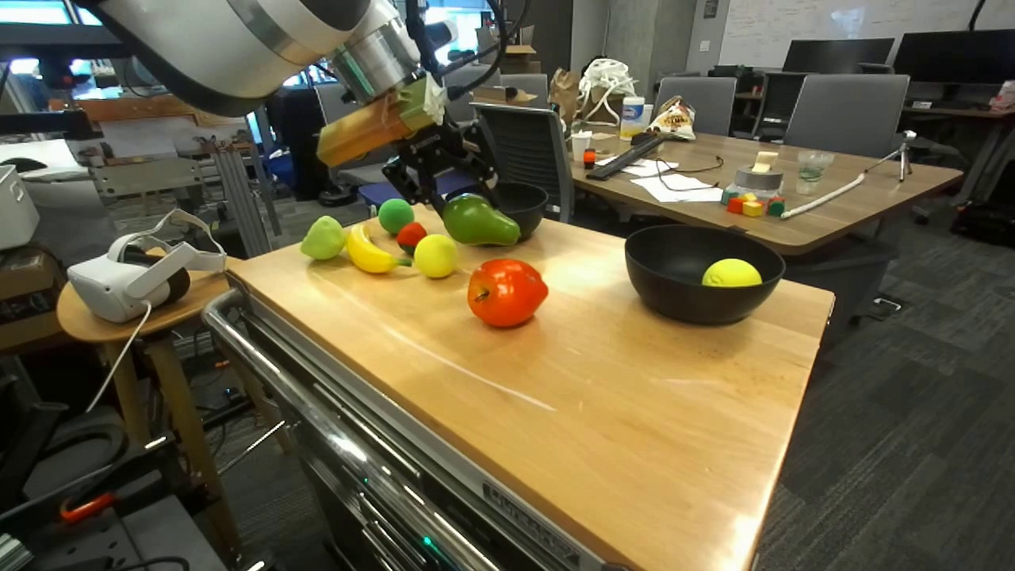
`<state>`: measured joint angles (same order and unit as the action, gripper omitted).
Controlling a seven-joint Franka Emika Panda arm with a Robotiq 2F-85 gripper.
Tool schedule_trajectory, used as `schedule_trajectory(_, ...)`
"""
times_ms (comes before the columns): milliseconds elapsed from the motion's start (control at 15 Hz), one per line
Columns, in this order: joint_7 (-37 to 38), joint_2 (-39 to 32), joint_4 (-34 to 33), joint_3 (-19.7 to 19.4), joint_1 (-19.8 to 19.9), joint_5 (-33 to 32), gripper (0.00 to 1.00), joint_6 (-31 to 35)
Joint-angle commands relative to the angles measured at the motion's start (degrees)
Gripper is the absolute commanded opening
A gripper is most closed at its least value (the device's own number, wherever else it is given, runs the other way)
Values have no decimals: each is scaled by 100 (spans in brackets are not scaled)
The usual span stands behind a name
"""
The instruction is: Remove the fruits and vegetables from the black bowls and place them on the countertop
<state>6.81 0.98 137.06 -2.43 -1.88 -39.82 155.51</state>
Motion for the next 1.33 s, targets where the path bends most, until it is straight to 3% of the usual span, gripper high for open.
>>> schedule_trajectory(0, -502, -156, 301, 4, 173, 122, 48, 540)
schedule_trajectory(400, -1238, -425, 301, -207, 273, 165, 48, 934)
schedule_trajectory(733, -1933, -617, 346, -155, 443, 763, 48, 1070)
schedule_trajectory(800, -2044, -643, 338, -151, 448, 867, 91, 1112)
schedule_trajectory(1000, -2289, -574, 345, -154, 435, 1092, 100, 1048)
schedule_trajectory(1267, -1619, 412, 278, -336, 257, -561, 100, 475)
